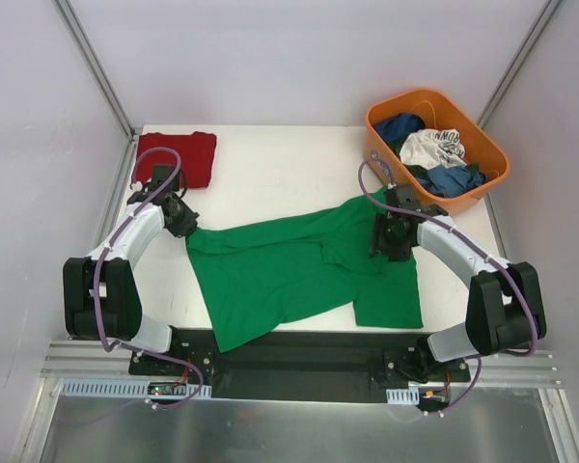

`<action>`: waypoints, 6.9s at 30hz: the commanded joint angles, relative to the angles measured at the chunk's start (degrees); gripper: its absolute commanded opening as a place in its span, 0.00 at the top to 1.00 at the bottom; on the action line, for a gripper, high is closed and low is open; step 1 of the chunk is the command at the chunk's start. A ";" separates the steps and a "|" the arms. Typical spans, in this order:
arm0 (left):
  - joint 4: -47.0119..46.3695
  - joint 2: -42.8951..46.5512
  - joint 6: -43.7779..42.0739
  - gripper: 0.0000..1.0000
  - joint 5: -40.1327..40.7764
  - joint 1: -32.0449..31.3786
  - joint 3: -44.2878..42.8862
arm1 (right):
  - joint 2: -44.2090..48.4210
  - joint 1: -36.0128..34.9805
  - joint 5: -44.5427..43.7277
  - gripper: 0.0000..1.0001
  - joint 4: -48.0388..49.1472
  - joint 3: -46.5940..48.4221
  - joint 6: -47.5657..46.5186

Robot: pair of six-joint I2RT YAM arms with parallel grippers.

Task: Fold and stack the t-shirts
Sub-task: Flatten out the tshirt

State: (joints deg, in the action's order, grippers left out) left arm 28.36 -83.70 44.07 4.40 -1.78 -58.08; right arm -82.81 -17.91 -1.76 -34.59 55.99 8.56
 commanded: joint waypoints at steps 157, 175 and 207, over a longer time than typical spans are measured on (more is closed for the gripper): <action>6.36 16.56 -1.01 0.01 -14.95 2.06 7.39 | 21.22 0.62 12.67 0.03 -1.73 -2.99 -4.95; -0.67 -8.06 -1.27 0.01 -16.36 -6.13 5.43 | -3.95 -6.96 8.96 0.02 7.52 -6.84 2.25; 9.36 9.98 0.93 0.01 -7.74 -2.70 2.19 | -0.93 -13.55 -5.70 0.01 -10.50 10.87 -7.68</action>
State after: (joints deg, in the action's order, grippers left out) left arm 41.39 -69.17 48.21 -3.44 -4.78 -51.64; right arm -74.30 -31.27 -0.45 -44.45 61.17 5.61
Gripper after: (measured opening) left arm 0.992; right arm 0.978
